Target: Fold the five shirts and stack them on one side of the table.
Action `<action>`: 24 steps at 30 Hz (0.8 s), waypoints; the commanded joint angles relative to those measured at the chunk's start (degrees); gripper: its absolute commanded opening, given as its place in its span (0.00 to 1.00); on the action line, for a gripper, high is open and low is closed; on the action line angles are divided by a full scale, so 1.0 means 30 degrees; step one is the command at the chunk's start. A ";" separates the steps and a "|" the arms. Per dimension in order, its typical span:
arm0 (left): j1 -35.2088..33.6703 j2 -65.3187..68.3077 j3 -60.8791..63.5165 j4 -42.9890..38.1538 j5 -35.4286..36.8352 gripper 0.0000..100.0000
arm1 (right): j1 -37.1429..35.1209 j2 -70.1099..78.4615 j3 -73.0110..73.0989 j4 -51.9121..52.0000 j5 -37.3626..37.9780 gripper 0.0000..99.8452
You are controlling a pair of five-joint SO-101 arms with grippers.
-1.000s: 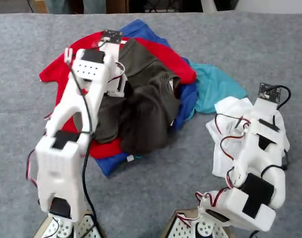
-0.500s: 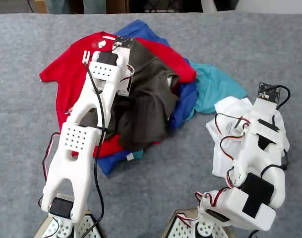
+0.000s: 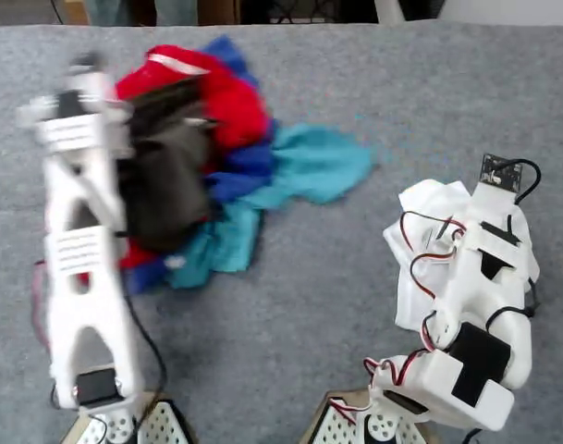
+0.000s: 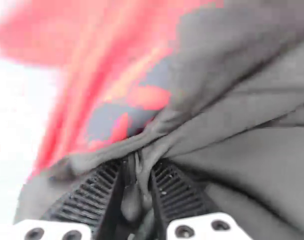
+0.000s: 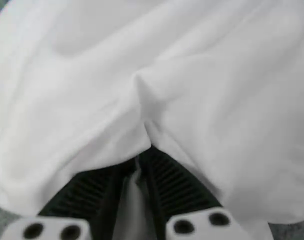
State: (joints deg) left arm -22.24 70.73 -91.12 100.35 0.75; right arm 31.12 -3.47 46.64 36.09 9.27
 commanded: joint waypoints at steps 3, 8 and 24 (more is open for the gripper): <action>-0.5495 -0.3546 -0.1363 -0.0029 0.0000 0.03 | -0.0586 0.0220 0.0015 -0.0205 0.0088 0.01; -0.8044 -0.6154 -0.1363 -0.0293 0.0000 0.03 | -0.0615 0.0249 0.0015 -0.0205 0.0088 0.01; -0.0718 -1.0139 -0.0864 0.0176 0.0879 0.29 | -0.0615 0.0249 0.0015 -0.0205 0.0088 0.01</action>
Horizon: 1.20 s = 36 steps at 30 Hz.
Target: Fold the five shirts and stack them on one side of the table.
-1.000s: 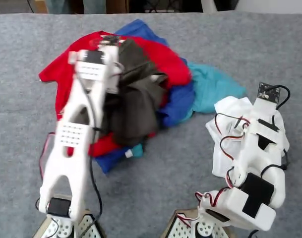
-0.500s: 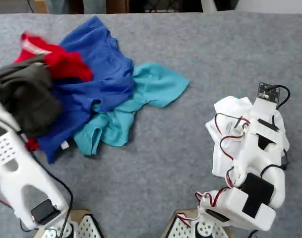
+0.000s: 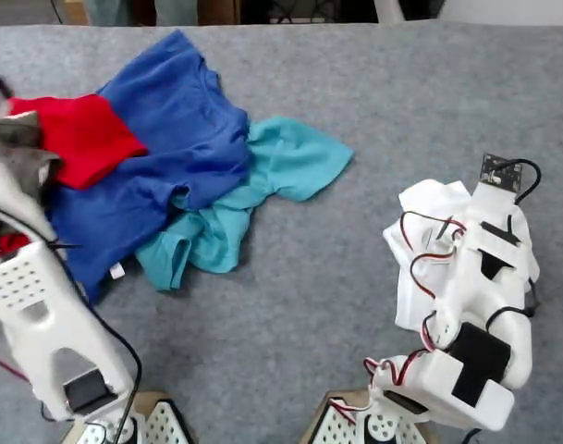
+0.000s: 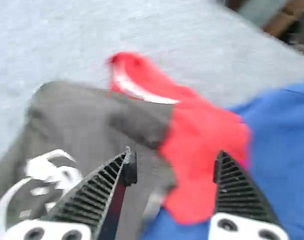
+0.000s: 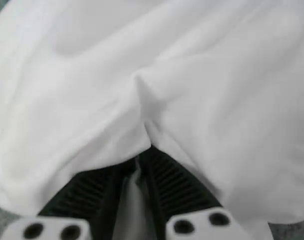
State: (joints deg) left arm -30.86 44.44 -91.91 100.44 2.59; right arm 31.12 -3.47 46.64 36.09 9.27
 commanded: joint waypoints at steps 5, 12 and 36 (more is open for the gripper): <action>0.7634 -0.1582 0.3912 0.0176 -0.0352 0.29 | -0.0615 0.0249 0.0015 -0.0205 0.0088 0.01; 1.2557 -0.1201 1.3377 -0.0352 -0.2374 0.29 | -0.0615 0.0278 0.0015 -0.0205 0.0088 0.01; 0.4293 0.2960 0.5055 0.0176 0.0557 0.03 | -0.0615 0.0278 0.0015 -0.0205 0.0088 0.01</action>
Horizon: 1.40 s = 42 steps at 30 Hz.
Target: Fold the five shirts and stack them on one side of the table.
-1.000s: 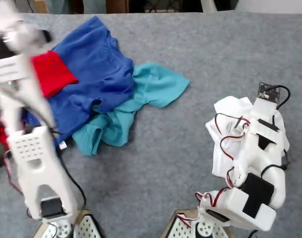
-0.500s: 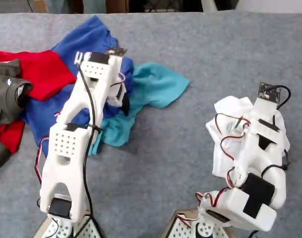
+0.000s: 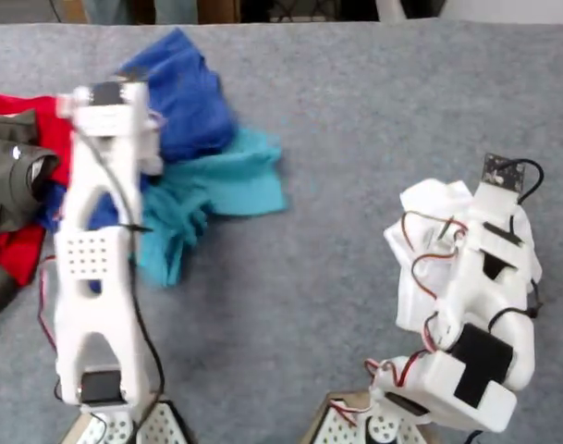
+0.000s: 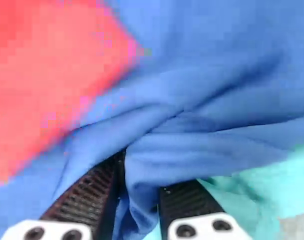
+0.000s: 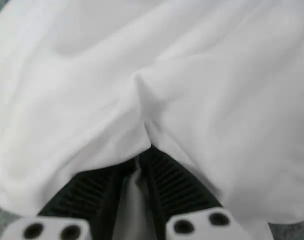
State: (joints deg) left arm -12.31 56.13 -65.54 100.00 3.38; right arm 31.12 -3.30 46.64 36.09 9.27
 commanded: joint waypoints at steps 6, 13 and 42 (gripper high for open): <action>-0.5436 -0.4747 -0.6168 0.0293 0.0352 0.03 | -0.0615 0.0220 0.0015 -0.0205 0.0088 0.01; -1.1004 -0.7766 -0.8835 -0.0352 0.0381 0.03 | -0.0615 0.0220 -0.0015 -0.0205 0.0088 0.01; -1.5604 -1.0696 -0.3795 0.0352 0.0469 0.28 | -0.6857 -0.2740 -0.4088 0.7385 0.1436 0.01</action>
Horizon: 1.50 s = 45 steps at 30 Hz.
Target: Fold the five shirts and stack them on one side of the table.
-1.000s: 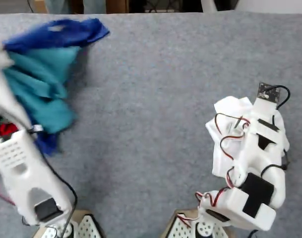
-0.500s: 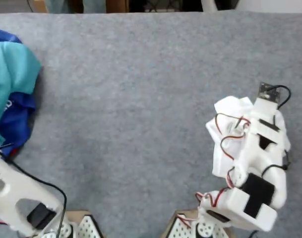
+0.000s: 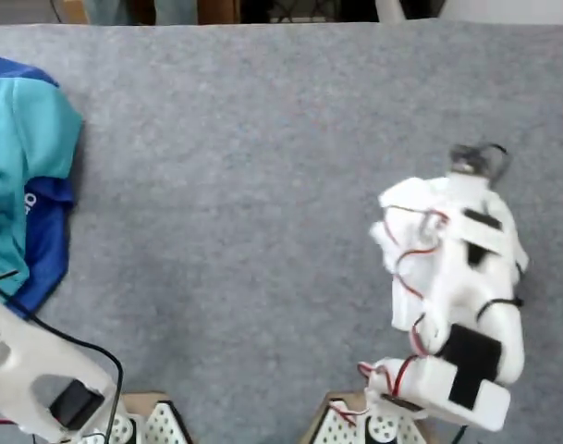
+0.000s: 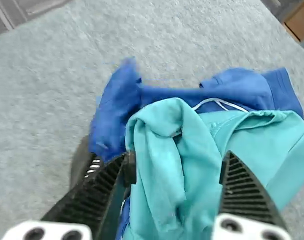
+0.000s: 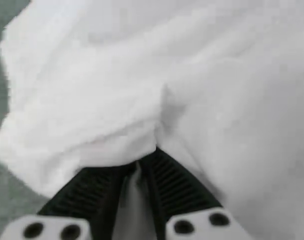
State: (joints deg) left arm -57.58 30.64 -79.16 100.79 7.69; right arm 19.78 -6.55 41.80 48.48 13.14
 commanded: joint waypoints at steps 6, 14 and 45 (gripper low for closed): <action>-0.1919 -0.5304 0.4469 0.0088 -0.2344 0.28 | -1.0637 -0.4147 -1.0183 0.8645 0.0029 0.01; -0.2652 -0.7443 0.8220 0.0029 -0.3604 0.28 | -1.6762 -0.1978 -2.1289 1.0256 -0.1875 0.01; 0.3092 -0.8440 1.6308 0.0000 -0.7795 0.28 | -0.0117 1.0886 -2.0703 1.7465 0.4190 0.01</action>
State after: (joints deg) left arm -50.11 8.48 -30.99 100.79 -14.11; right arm 13.71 29.32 -24.66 100.35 20.35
